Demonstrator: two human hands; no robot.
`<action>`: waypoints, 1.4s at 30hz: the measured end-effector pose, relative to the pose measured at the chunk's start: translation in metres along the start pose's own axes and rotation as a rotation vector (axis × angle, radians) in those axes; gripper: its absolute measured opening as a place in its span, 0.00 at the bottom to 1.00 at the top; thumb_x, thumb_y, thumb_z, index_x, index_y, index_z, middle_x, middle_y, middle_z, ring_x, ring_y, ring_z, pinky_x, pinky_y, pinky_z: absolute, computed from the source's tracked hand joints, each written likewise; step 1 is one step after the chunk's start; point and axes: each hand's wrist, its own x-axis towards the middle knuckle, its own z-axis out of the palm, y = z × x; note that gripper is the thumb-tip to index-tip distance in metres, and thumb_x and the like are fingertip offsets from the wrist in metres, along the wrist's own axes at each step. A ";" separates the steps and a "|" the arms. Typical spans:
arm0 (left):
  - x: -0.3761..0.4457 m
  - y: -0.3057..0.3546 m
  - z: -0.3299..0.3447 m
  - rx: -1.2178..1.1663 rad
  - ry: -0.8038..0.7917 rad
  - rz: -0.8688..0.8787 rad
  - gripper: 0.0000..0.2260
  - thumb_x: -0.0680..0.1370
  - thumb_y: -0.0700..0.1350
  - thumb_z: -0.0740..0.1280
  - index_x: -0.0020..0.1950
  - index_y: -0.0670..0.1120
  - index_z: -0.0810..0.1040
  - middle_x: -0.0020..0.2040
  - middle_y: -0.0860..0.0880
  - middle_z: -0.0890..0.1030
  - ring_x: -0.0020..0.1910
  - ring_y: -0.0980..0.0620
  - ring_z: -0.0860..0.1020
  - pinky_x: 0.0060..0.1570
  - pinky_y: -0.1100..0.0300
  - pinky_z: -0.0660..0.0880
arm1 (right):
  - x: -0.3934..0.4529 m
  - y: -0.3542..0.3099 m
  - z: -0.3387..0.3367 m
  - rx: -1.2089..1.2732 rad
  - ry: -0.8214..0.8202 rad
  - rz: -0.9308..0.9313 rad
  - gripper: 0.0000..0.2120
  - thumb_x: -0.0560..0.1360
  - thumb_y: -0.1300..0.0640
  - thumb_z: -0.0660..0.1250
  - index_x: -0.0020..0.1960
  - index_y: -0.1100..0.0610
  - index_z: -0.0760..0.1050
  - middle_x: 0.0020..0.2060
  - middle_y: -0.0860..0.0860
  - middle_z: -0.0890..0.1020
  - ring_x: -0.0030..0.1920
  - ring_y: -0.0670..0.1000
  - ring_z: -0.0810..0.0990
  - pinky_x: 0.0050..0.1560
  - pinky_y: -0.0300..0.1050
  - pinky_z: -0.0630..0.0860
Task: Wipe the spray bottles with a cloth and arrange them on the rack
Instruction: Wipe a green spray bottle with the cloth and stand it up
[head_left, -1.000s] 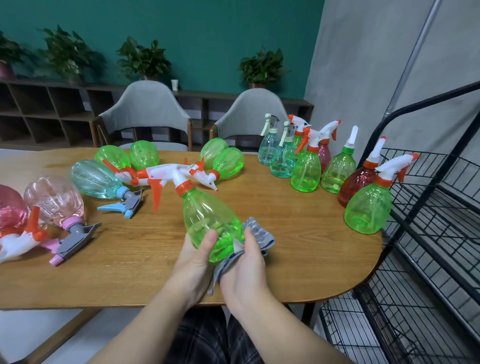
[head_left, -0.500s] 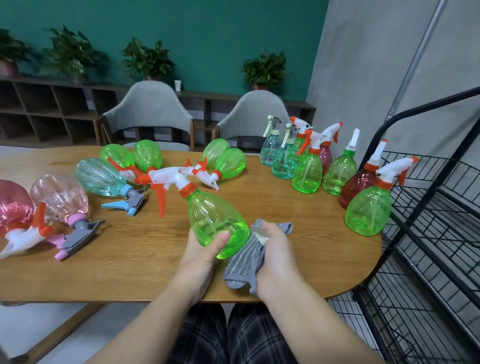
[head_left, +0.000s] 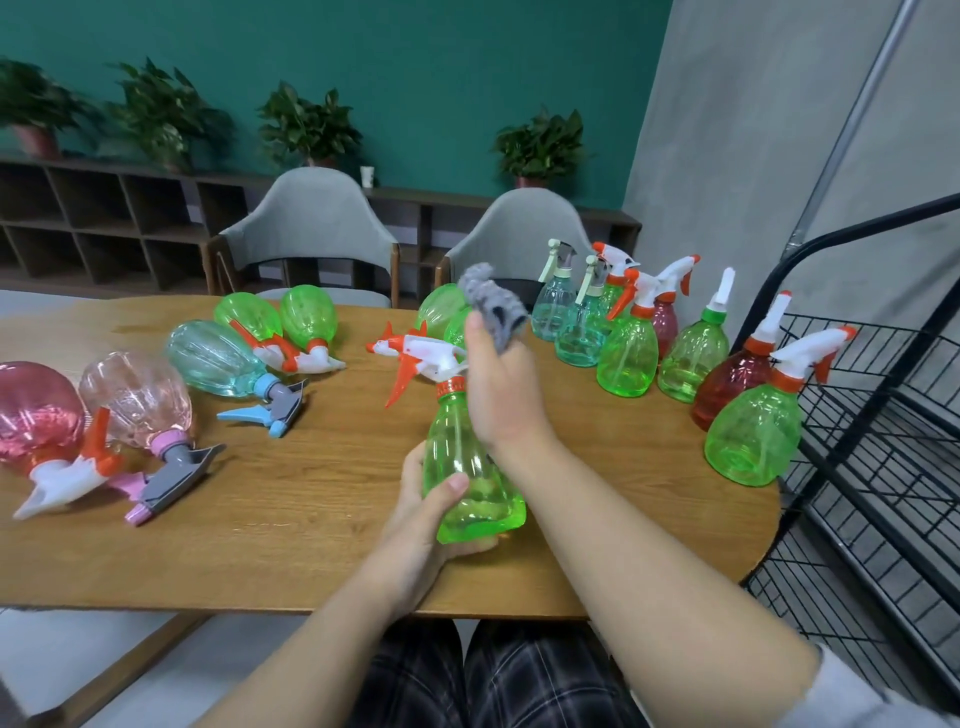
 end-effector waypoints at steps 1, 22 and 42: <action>0.000 0.000 0.000 0.022 -0.004 0.001 0.38 0.58 0.56 0.73 0.67 0.57 0.67 0.54 0.48 0.82 0.45 0.51 0.84 0.34 0.55 0.79 | 0.002 0.003 0.006 -0.160 -0.093 -0.022 0.15 0.80 0.45 0.54 0.52 0.53 0.74 0.44 0.49 0.77 0.50 0.46 0.77 0.54 0.49 0.72; -0.006 -0.003 -0.004 0.377 -0.088 0.172 0.34 0.65 0.56 0.73 0.69 0.59 0.66 0.61 0.56 0.81 0.62 0.51 0.78 0.63 0.54 0.74 | 0.056 0.006 -0.010 -0.798 -0.221 -0.112 0.22 0.80 0.40 0.52 0.39 0.55 0.71 0.32 0.51 0.75 0.38 0.56 0.75 0.37 0.47 0.65; -0.005 0.001 -0.003 0.216 -0.087 0.080 0.31 0.65 0.53 0.74 0.67 0.60 0.69 0.58 0.52 0.83 0.59 0.50 0.81 0.56 0.57 0.78 | 0.026 0.009 -0.030 -0.469 0.018 -0.260 0.24 0.75 0.60 0.68 0.68 0.58 0.66 0.61 0.53 0.74 0.62 0.51 0.71 0.64 0.45 0.68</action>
